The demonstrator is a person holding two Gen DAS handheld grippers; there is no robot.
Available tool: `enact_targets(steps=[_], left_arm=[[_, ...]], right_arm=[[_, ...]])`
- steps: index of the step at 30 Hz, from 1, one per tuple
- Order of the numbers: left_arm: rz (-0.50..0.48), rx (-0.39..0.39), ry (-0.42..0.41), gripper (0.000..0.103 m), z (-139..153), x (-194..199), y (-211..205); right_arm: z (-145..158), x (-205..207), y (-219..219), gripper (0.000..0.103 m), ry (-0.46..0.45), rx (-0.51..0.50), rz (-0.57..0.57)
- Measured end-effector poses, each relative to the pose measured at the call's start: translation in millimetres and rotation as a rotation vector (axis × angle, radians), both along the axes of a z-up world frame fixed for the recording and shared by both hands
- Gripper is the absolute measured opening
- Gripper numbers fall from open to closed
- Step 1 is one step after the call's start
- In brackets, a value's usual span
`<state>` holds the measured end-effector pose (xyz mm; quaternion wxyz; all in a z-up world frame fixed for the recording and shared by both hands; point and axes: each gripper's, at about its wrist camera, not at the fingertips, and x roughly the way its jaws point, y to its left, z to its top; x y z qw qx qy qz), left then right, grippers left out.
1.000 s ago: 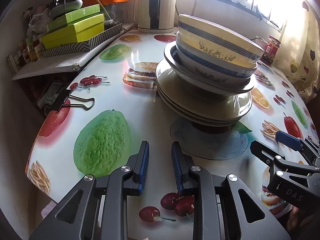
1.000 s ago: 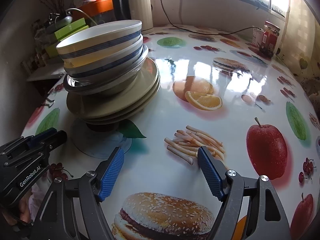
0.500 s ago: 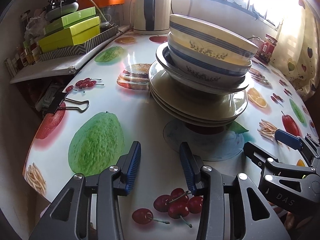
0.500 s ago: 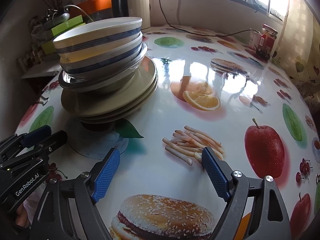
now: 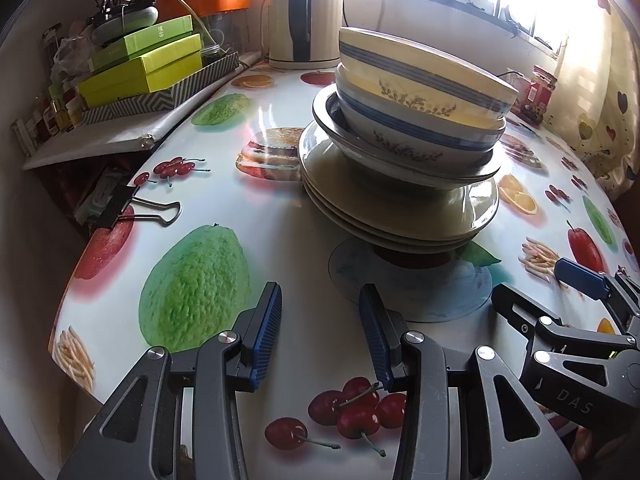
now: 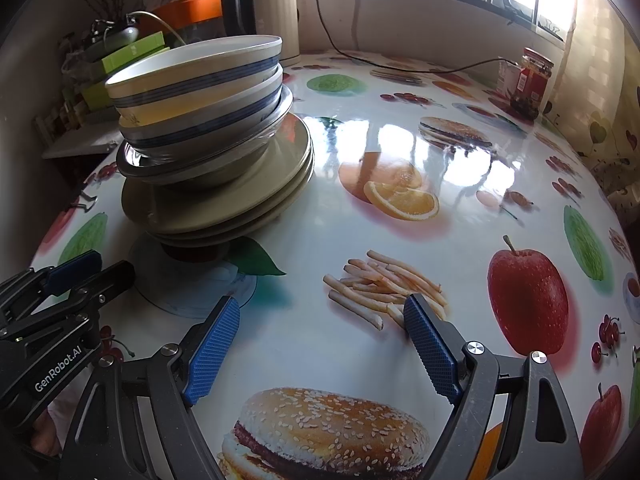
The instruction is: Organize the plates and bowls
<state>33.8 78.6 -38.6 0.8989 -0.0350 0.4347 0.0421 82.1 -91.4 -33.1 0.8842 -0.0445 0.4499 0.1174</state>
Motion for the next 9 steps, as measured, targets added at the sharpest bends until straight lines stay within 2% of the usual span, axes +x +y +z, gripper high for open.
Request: enact_targets(steps=[9], left_arm=[[0.0,0.004,0.001,0.042,0.0,-0.1,-1.0]], right_arm=[[-0.2,0.1,-0.3,0.085,0.0,-0.001,0.001]])
